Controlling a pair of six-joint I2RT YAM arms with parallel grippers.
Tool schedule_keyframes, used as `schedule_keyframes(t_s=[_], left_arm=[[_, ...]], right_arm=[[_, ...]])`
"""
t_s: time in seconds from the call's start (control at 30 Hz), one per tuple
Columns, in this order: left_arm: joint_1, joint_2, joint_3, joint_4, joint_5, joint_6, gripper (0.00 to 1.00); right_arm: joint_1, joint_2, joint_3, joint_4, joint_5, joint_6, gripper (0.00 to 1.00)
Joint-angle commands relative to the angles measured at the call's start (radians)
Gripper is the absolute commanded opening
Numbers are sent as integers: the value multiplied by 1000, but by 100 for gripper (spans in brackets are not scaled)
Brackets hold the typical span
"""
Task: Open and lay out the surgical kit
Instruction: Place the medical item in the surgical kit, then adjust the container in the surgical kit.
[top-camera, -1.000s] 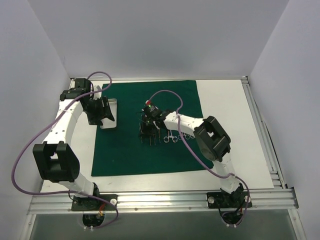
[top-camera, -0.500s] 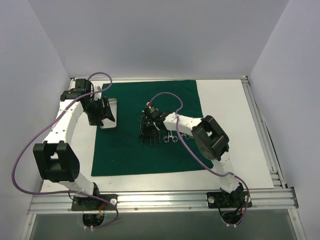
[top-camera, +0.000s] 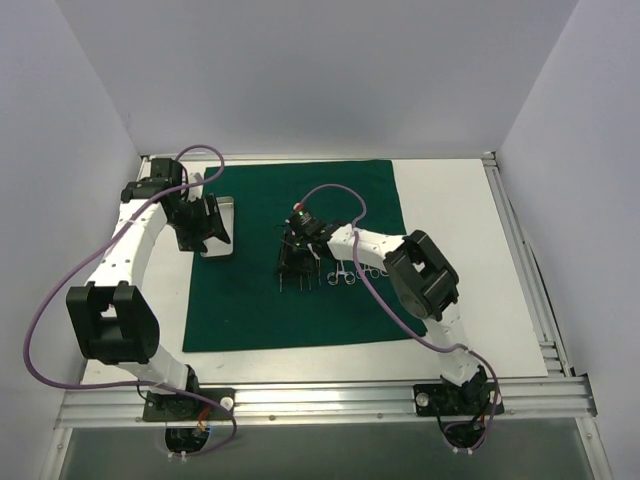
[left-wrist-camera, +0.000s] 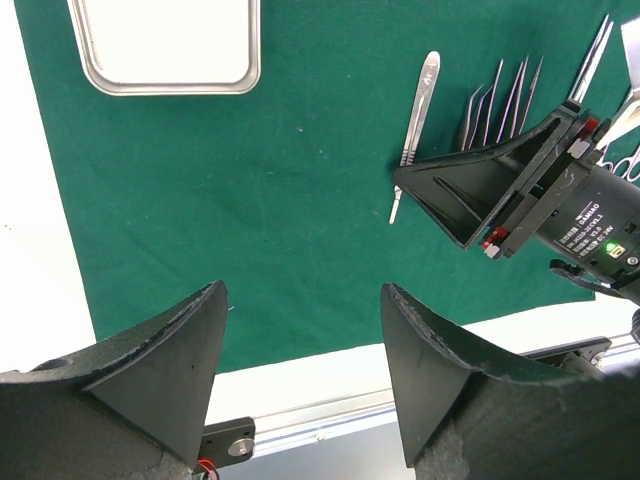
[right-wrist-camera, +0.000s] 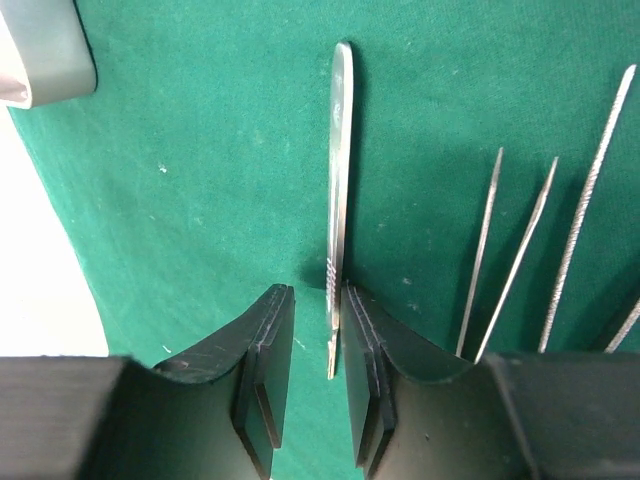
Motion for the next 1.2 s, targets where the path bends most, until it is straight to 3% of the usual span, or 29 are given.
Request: schedule_keyframes(t_s=[0.0,0.43,0.6,0.73,0.9,1.0,1.17], left_arm=[[6,-27,0,35,24,-5,71],[6,24,46,44,-37,15,76],[6,97,95,73,-90,54,73],[4,195,170,82,-113,97,66],[4,384,334,42,-195,115,40],[4,473,417,41,-191,117,31],[3,605,514,55,-119,101,28]], right_arm=[[-20,-10,4,-79,45,-29,27],[-55,-100,247,-306,88,-236,30],[-90,-157,371,-400,74,-310,31],[-159,-206,463,-510,91,-333,31],[-262,-301,454,-576,102,-345,31],[-337,-358,407,-598,96,-347,31],[-438,-409,386,-642,96,-344,31]])
